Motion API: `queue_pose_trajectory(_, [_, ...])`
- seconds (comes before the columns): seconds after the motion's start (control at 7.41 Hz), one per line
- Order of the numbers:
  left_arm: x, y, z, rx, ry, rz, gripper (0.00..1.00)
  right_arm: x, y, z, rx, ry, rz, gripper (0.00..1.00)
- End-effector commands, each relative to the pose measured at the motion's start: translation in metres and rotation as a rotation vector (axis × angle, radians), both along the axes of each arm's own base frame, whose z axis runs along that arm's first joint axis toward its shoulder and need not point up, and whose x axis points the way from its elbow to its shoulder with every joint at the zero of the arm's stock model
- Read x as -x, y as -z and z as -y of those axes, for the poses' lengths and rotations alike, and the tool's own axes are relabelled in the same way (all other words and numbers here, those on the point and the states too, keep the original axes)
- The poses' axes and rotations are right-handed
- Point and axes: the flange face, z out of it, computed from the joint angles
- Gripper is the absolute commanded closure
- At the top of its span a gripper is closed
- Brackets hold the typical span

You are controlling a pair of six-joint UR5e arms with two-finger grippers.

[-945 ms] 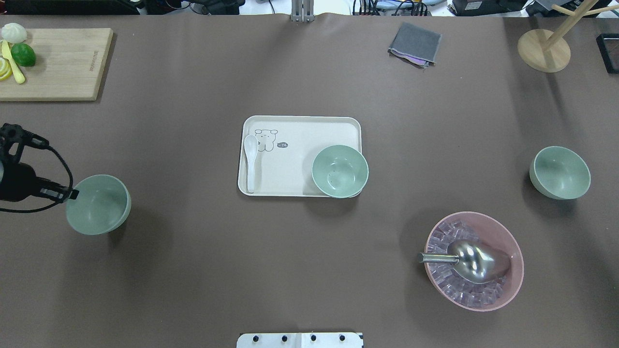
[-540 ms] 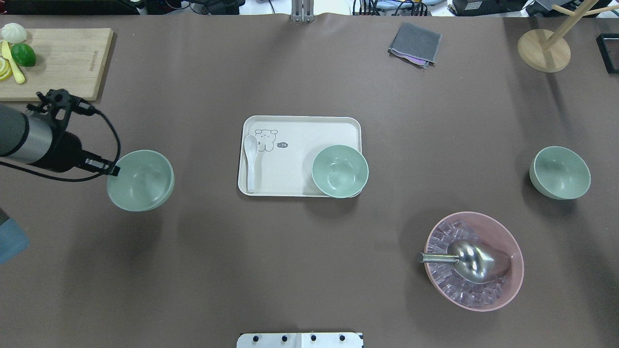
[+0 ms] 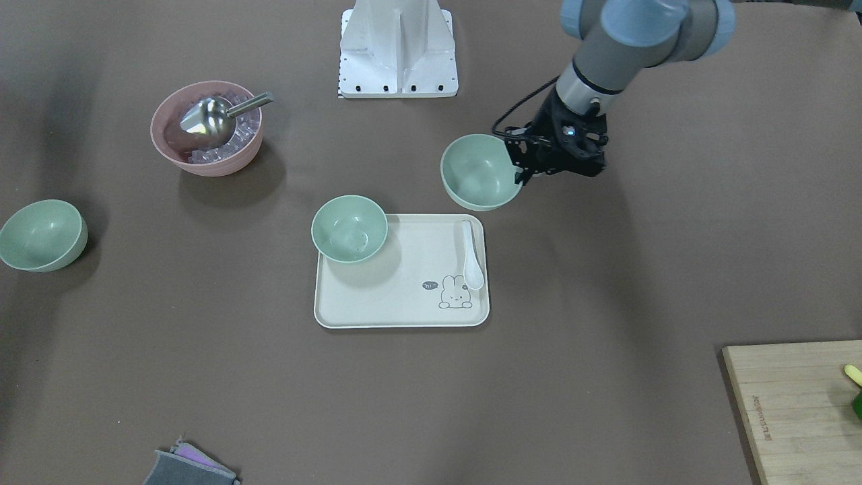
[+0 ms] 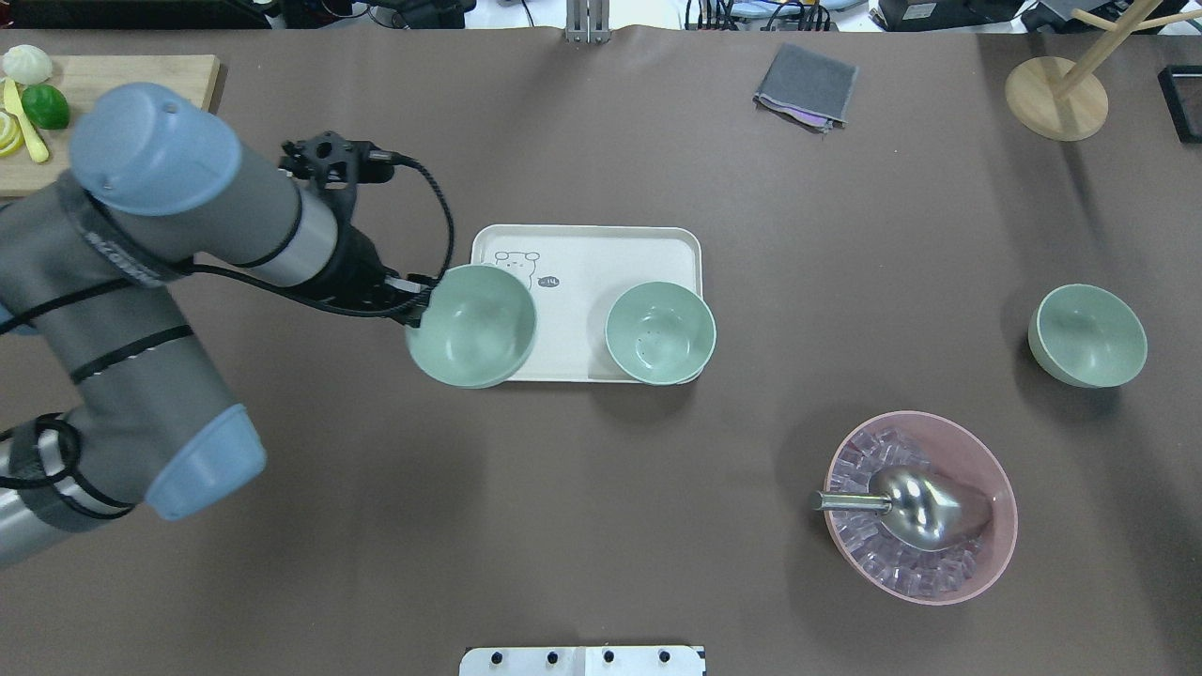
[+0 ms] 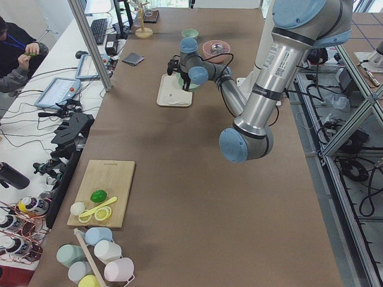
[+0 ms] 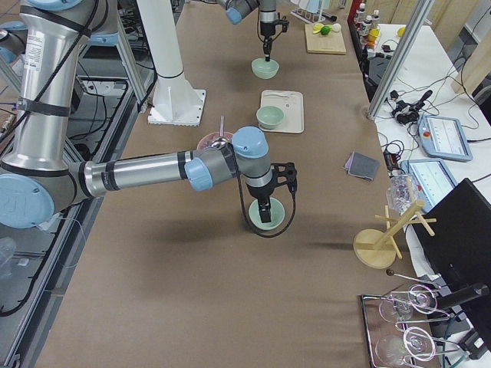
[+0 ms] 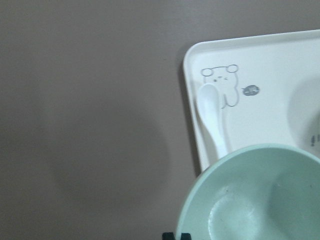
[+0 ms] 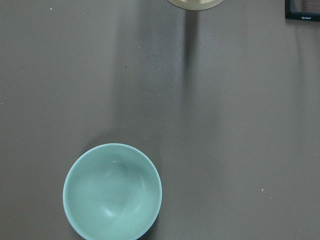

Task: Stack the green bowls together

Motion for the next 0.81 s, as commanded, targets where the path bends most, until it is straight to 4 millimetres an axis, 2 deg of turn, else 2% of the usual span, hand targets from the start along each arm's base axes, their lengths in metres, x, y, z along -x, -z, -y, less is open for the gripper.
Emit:
queue_pose_trajectory(0.0, [-0.086, 0.078, 0.004, 0.066, 0.071, -0.009, 1.0, 0.0, 0.0, 0.0, 0.001, 0.001, 0.002, 0.0])
queue_pose_trajectory(0.14, [-0.104, 0.095, 0.01, 0.088, 0.094, -0.007, 1.0, 0.0, 0.0, 0.0, 0.003, 0.0, 0.002, 0.0])
queue_pose_trajectory(0.4, [-0.131, 0.106, 0.019, 0.089, 0.111, 0.019, 1.0, 0.0, 0.0, 0.0, 0.003, -0.002, 0.002, 0.0])
queue_pose_trajectory(0.54, [-0.154, 0.114, 0.034, 0.116, 0.139, 0.036, 1.0, 0.0, -0.001, -0.001, 0.008, 0.0, 0.001, 0.0])
queue_pose_trajectory(0.68, [-0.171, 0.113, 0.037, 0.107, 0.158, 0.057, 1.0, 0.0, -0.001, 0.0, 0.008, 0.0, 0.001, 0.0])
